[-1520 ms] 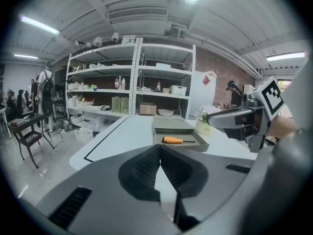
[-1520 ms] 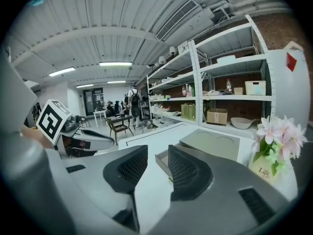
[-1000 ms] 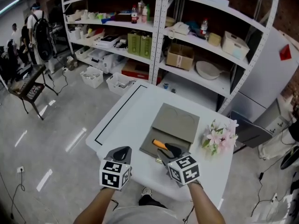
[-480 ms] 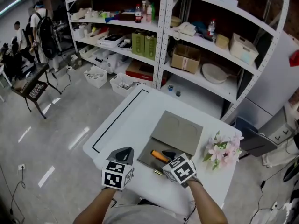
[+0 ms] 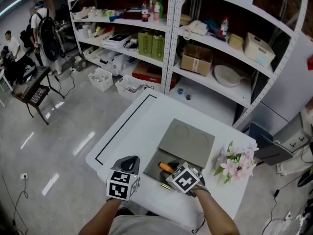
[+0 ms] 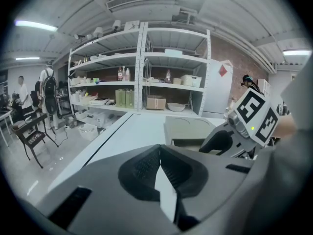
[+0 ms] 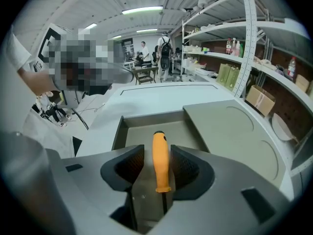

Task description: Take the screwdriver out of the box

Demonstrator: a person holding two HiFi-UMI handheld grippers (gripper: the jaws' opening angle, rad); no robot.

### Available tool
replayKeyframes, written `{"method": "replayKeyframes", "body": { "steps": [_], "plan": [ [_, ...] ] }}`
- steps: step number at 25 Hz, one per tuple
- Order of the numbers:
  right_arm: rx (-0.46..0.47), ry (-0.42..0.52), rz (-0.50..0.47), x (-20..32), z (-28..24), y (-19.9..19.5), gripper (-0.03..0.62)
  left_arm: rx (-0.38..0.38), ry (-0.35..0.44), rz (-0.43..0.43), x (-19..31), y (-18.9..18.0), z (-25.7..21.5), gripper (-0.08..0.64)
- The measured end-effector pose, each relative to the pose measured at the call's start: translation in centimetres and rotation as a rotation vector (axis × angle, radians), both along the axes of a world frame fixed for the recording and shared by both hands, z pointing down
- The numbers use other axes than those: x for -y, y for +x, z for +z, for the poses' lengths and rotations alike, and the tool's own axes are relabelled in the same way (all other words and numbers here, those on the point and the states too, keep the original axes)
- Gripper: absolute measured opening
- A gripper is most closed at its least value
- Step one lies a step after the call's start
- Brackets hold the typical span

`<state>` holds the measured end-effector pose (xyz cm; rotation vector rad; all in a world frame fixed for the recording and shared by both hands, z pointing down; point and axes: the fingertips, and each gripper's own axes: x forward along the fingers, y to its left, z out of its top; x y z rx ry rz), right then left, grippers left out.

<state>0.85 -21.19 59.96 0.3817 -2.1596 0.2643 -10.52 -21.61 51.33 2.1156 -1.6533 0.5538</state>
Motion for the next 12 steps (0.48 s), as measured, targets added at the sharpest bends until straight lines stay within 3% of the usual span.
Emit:
{"method": "replayKeyframes", "body": {
  "steps": [12],
  "plan": [
    [-0.096, -0.047, 0.073, 0.4, 2.3, -0.2, 0.175, -0.051, -0.008, 0.122, 2.1, -0.7, 0.9, 0.005]
  ]
}}
